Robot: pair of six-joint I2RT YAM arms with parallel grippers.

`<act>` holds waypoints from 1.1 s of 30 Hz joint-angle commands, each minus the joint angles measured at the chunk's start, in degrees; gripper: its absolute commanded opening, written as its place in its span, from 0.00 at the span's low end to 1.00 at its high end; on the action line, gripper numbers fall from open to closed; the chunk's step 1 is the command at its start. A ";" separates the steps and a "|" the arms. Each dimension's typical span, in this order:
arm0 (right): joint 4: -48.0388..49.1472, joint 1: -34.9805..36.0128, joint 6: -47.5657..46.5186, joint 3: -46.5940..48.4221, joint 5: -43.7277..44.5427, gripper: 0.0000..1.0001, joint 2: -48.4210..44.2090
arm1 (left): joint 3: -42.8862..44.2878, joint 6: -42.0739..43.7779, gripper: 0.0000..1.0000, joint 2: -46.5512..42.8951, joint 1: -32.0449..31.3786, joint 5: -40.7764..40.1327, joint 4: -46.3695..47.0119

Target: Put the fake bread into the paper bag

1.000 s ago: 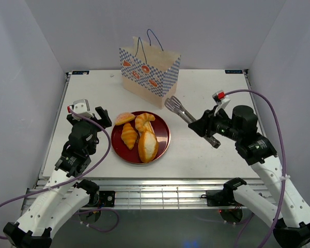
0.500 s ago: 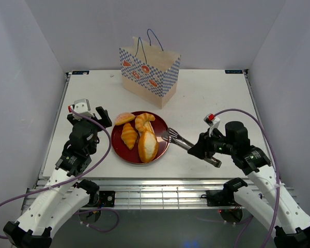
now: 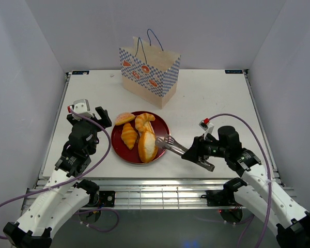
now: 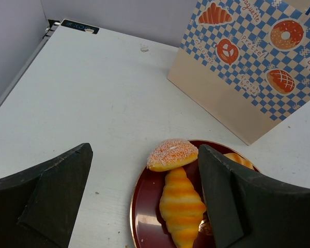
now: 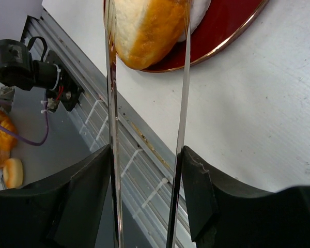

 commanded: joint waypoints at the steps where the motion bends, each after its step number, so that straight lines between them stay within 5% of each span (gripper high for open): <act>1: 6.16 1.78 4.12 -1.56 0.80 0.61 0.04 | 0.77 0.13 0.93 -0.49 -0.20 0.95 -0.49; 33: 19.88 10.13 15.73 -8.16 5.29 0.68 6.45 | 0.77 -0.04 0.93 0.03 -0.20 2.01 -0.49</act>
